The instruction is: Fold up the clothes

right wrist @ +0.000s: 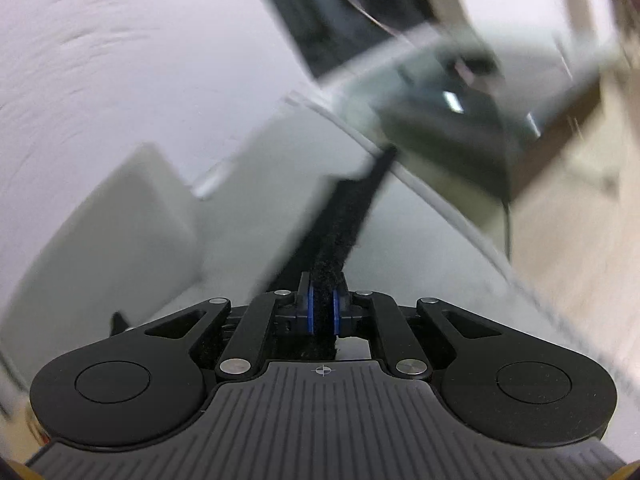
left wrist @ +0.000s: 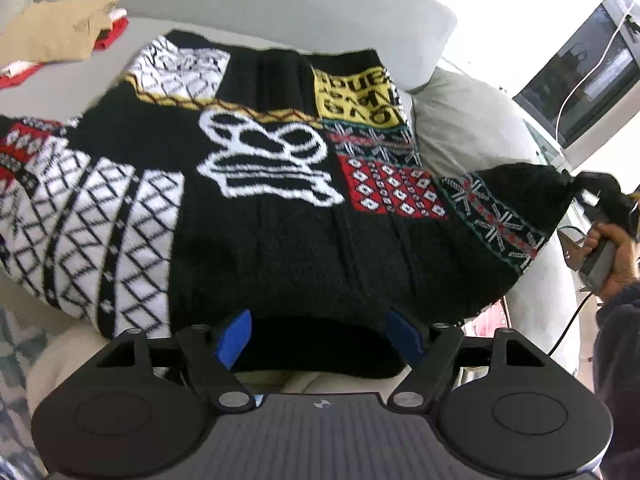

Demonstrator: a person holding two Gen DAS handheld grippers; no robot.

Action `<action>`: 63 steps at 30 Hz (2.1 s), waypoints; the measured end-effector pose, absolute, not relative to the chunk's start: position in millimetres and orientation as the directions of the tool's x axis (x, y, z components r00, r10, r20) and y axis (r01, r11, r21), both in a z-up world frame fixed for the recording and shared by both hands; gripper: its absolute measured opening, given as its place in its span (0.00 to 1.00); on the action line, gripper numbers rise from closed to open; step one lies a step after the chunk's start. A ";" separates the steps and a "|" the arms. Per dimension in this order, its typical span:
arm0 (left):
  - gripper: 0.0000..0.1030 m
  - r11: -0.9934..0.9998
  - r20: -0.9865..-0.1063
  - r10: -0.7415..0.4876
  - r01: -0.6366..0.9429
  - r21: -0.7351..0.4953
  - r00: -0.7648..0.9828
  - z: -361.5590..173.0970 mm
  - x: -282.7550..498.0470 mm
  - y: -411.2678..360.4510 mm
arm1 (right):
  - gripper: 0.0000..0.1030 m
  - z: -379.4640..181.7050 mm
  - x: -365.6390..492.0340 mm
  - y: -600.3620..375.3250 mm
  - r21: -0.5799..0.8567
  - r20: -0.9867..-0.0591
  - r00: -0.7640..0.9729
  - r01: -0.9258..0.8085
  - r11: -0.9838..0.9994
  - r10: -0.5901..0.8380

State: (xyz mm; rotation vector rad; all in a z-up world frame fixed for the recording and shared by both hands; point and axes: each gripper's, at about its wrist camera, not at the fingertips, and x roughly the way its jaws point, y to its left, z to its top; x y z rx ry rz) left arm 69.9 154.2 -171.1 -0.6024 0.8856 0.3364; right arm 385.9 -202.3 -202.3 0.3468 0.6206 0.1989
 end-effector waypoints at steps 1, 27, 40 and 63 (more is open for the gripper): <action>0.73 0.791 -0.797 0.038 -0.506 -0.344 0.602 -169.7 65.7 156.1 | 0.08 -189.8 371.5 -188.7 0.325 -0.496 0.818 -0.137 0.936 0.292; 0.75 0.593 -0.773 0.229 -0.715 -0.371 0.592 -176.4 -62.9 247.6 | 0.74 -196.4 122.1 -18.8 0.462 -0.699 0.303 -0.500 0.733 0.647; 0.77 0.684 -0.804 0.309 -0.706 -0.183 0.508 -167.5 -38.3 216.9 | 0.76 -208.4 139.1 -93.5 0.533 -0.687 0.389 -0.303 0.790 0.613; 0.64 0.482 -0.793 0.070 -0.716 -0.504 0.605 -231.9 81.3 306.0 | 0.76 -218.3 153.9 -130.2 0.611 -0.588 0.504 -0.237 0.755 0.633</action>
